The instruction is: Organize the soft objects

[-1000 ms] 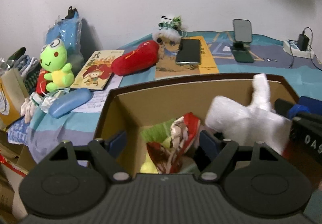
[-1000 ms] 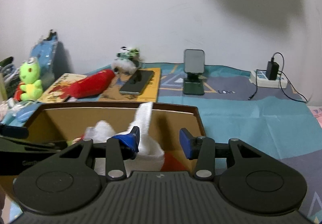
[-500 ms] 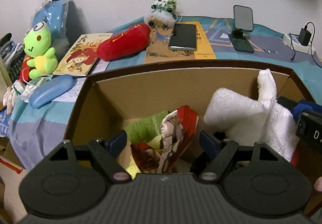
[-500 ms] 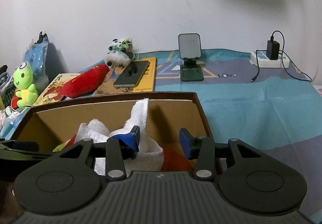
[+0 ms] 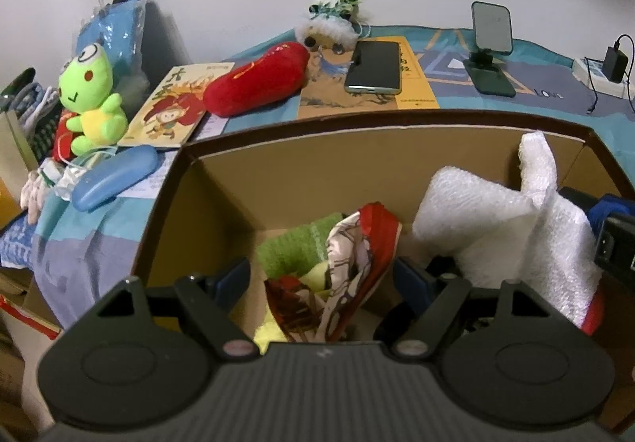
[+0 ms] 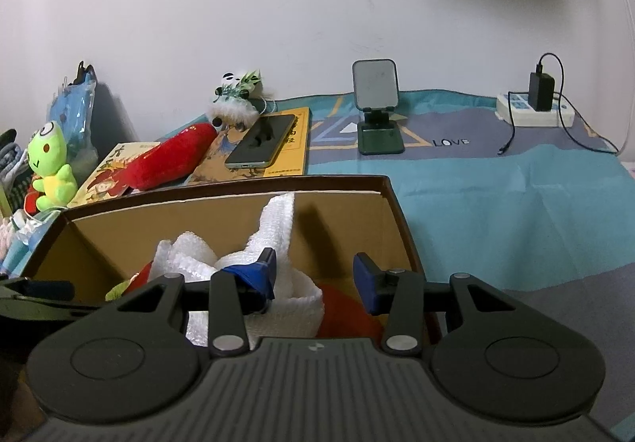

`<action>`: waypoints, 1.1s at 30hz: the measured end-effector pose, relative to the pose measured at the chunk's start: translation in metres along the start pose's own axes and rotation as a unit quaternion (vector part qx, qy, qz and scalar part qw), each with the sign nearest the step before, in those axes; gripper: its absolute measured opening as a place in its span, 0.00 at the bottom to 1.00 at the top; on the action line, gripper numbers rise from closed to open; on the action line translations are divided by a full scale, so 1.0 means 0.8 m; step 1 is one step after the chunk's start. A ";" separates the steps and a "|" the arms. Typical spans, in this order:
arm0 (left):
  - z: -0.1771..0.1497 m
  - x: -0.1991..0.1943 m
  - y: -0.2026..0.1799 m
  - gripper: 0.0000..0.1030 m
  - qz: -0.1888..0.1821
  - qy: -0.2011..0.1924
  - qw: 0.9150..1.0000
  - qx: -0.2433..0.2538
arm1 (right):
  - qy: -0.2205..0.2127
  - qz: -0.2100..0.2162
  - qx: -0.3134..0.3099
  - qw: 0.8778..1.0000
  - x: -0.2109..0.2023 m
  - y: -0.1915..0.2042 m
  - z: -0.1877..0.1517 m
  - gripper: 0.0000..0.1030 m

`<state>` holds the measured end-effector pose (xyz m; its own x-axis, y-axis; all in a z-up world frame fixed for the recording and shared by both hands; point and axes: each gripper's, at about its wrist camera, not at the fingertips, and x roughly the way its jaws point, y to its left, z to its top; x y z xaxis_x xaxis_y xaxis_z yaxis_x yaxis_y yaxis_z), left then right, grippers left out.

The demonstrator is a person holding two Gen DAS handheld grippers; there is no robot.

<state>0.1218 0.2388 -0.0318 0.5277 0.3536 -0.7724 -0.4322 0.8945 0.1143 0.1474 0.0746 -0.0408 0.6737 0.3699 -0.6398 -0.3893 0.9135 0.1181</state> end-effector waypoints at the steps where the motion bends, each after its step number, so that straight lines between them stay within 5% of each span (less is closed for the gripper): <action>1: 0.000 0.000 0.000 0.77 0.002 -0.001 1.000 -0.001 | -0.001 -0.001 -0.003 1.000 0.000 0.001 0.000 0.26; 10: 0.001 -0.010 0.005 0.77 0.029 -0.018 0.999 -0.014 | -0.003 0.000 -0.004 1.000 -0.002 0.001 0.000 0.26; 22: -0.007 -0.086 -0.001 0.77 0.009 -0.088 0.996 0.020 | -0.022 -0.010 -0.013 1.000 -0.065 0.015 0.008 0.27; 33: -0.017 -0.139 0.005 0.75 -0.047 -0.096 0.994 0.010 | -0.031 -0.007 -0.026 0.999 -0.113 0.033 0.012 0.27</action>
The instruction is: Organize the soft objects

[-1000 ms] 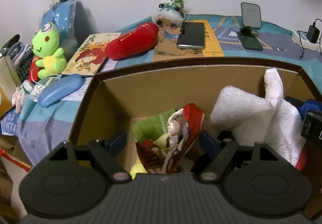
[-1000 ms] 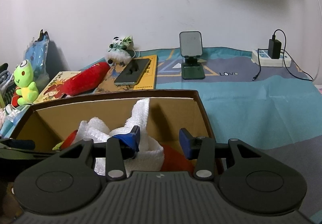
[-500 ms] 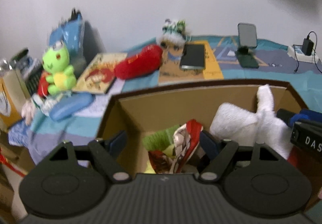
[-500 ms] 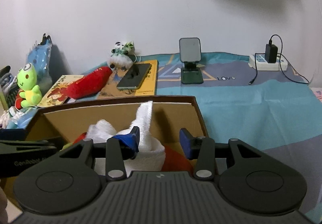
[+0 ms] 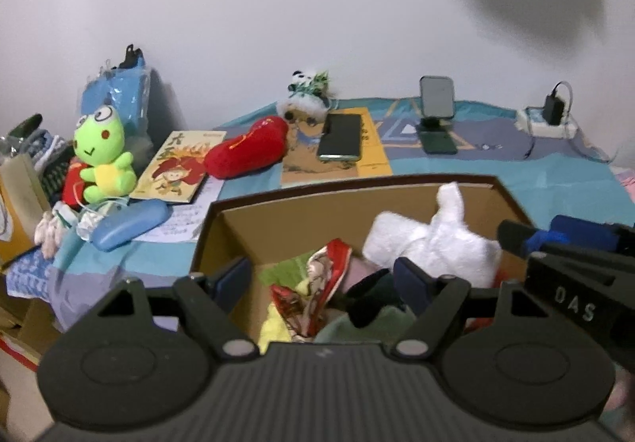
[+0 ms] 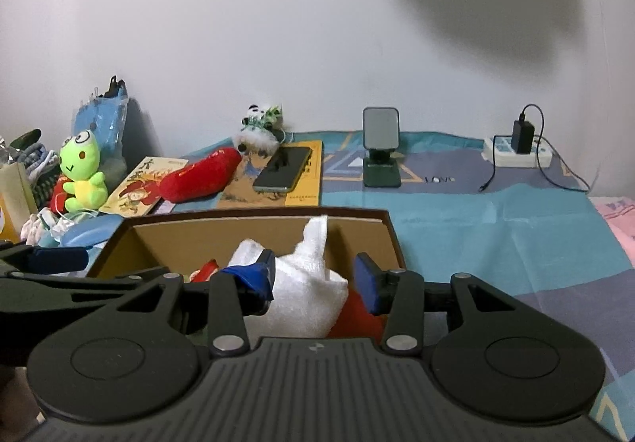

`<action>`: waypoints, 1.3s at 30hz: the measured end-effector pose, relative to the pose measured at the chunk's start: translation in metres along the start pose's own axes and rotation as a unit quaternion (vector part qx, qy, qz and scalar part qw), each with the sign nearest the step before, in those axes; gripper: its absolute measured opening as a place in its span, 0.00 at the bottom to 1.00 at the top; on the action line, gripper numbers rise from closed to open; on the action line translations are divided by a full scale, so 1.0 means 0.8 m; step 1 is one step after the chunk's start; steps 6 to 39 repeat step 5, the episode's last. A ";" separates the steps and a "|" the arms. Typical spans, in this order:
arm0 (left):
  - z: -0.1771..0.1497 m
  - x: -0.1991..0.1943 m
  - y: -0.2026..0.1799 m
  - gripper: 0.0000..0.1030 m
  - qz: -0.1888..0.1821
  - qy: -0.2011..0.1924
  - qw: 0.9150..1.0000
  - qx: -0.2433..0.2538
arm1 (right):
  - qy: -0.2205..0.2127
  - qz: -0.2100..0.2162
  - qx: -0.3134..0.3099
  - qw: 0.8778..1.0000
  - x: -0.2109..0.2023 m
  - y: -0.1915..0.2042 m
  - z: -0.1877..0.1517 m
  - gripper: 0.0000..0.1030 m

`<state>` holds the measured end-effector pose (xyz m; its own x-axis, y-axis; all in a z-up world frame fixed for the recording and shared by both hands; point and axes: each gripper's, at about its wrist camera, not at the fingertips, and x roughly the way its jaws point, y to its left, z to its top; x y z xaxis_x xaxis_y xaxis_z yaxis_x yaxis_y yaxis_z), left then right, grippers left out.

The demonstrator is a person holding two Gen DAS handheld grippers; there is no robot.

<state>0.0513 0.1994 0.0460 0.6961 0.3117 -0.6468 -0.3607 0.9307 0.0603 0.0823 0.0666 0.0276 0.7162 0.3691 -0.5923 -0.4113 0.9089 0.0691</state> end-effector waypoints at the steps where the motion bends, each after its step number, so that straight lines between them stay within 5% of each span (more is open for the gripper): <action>1: 0.001 -0.004 0.001 0.74 0.001 -0.004 1.000 -0.002 | -0.001 0.001 0.004 1.000 -0.002 0.000 0.001 0.27; 39: 0.002 -0.013 0.002 0.74 0.012 -0.009 1.000 -0.008 | 0.002 0.003 0.011 1.000 -0.003 0.002 -0.003 0.27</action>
